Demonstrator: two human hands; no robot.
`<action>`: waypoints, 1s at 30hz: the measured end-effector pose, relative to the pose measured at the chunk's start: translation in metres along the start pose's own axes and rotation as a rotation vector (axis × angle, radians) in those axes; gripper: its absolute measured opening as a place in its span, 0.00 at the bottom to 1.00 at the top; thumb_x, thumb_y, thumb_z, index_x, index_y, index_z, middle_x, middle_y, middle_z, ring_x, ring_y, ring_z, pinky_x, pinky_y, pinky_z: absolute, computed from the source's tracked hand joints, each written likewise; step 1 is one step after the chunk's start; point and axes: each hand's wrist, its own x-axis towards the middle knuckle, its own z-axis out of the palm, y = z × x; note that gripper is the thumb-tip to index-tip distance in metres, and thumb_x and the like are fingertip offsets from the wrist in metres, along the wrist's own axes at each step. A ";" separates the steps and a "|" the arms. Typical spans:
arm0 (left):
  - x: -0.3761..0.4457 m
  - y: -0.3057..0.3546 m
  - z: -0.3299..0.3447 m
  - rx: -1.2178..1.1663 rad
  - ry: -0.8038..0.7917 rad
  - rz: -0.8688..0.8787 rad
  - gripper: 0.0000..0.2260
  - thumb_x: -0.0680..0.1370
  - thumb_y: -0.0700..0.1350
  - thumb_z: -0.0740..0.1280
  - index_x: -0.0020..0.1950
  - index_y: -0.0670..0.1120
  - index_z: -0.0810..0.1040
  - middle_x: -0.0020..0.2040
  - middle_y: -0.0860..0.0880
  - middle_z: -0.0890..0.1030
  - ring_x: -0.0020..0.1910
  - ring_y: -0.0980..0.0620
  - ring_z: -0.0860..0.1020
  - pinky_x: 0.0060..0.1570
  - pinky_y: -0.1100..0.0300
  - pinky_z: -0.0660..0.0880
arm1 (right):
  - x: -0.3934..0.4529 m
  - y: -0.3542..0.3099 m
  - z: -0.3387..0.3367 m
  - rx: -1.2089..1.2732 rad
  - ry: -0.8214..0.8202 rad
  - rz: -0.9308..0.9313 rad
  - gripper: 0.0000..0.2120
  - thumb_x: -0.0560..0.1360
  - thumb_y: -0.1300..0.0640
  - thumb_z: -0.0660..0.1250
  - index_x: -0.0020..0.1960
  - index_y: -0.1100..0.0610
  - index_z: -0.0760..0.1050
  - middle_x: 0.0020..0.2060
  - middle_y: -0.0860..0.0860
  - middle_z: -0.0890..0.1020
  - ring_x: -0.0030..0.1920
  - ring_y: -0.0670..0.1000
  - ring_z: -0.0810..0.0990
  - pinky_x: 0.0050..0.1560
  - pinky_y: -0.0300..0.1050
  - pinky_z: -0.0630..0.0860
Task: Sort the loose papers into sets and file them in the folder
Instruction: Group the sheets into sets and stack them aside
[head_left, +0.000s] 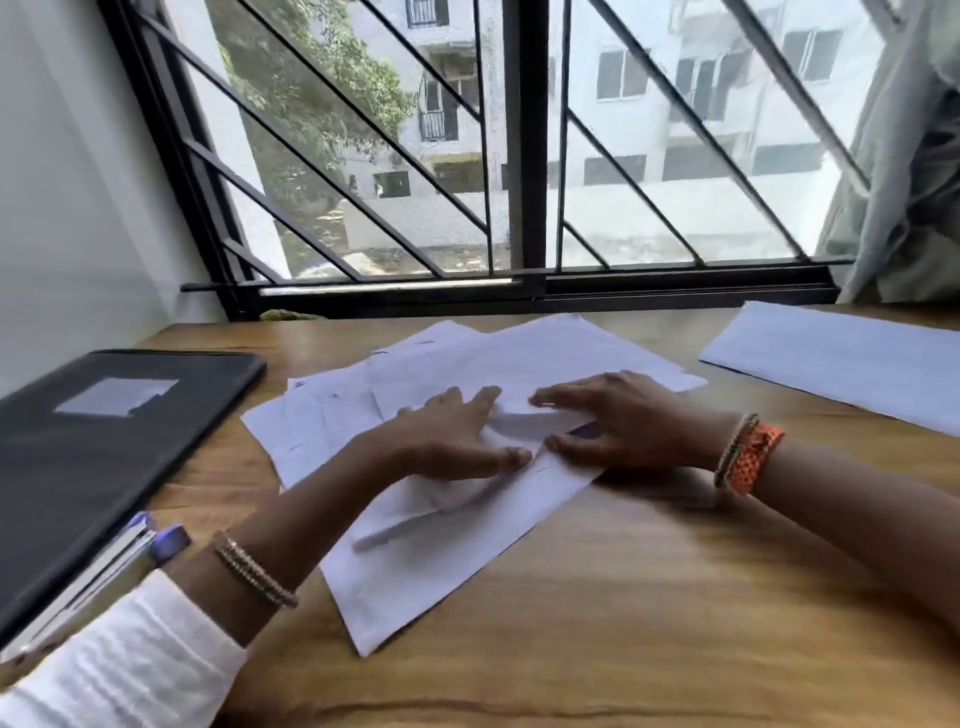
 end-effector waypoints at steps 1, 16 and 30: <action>0.002 0.006 -0.001 0.007 -0.007 0.037 0.45 0.67 0.73 0.57 0.77 0.54 0.49 0.75 0.43 0.59 0.74 0.44 0.59 0.70 0.44 0.60 | -0.006 0.005 -0.003 -0.012 0.011 -0.008 0.32 0.70 0.33 0.54 0.70 0.45 0.68 0.63 0.46 0.78 0.59 0.53 0.78 0.56 0.48 0.74; 0.027 -0.039 -0.070 -1.458 0.505 0.184 0.32 0.79 0.66 0.43 0.57 0.47 0.77 0.54 0.45 0.82 0.59 0.44 0.77 0.62 0.46 0.70 | -0.018 0.027 -0.090 0.740 0.357 0.088 0.11 0.75 0.66 0.66 0.34 0.66 0.71 0.30 0.51 0.68 0.32 0.46 0.66 0.31 0.39 0.61; 0.030 0.011 -0.046 -1.460 0.356 0.328 0.19 0.65 0.45 0.72 0.55 0.46 0.79 0.51 0.46 0.84 0.42 0.49 0.84 0.35 0.53 0.80 | -0.021 0.046 -0.082 1.429 0.578 0.399 0.03 0.70 0.62 0.72 0.44 0.59 0.80 0.37 0.56 0.83 0.30 0.49 0.82 0.29 0.41 0.79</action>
